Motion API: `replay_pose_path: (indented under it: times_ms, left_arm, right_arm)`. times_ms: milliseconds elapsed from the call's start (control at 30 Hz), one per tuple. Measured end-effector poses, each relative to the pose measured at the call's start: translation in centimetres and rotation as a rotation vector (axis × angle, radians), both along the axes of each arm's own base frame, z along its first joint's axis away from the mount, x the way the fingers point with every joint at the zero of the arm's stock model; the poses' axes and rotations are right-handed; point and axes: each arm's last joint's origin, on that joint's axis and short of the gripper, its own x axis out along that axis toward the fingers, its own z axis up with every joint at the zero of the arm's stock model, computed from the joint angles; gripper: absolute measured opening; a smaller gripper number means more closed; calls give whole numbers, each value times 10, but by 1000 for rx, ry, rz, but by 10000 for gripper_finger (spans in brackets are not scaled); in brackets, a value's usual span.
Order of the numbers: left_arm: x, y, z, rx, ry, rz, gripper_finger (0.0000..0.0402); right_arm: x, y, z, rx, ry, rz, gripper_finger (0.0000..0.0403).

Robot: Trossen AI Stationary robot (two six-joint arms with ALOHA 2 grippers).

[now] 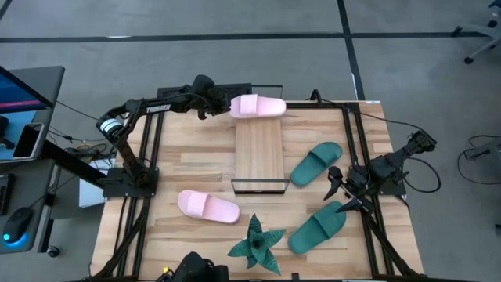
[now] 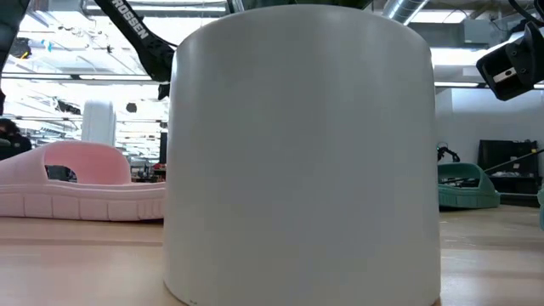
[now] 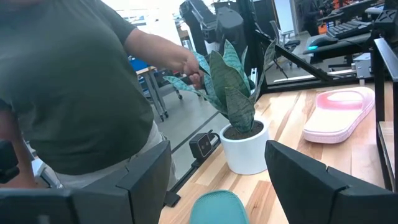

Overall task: Pick and place slides into the shelf
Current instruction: Put the top pink slipper on the shelf

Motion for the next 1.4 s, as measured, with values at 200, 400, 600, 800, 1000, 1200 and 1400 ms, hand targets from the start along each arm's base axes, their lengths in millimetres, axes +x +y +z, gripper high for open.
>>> replay_pose_path:
  times_ms: [200, 400, 600, 800, 1000, 1200, 1400]
  left_arm:
    - [0, 0, 0, 5, 5, 4, 0]
    - [0, 0, 0, 12, 14, 15, 0]
    - [0, 0, 0, 13, 16, 20, 0]
    - [0, 0, -1, 4, 20, 32, 0]
    - [2, -3, -1, 2, 22, 37, 0]
    - [6, -7, -1, -1, 26, 34, 0]
    - [9, -10, -1, -6, 24, 29, 0]
  right_arm:
    - [0, 0, 0, 0, 0, 0, 254]
    - [0, 0, 0, 0, 0, 0, 254]
    - [0, 0, 0, 0, 0, 0, 254]
    - [0, 0, 0, 0, 0, 0, 254]
    - [0, 0, 0, 0, 0, 0, 254]
    - [0, 0, 0, 0, 0, 0, 254]
    - [0, 0, 0, 0, 0, 0, 254]
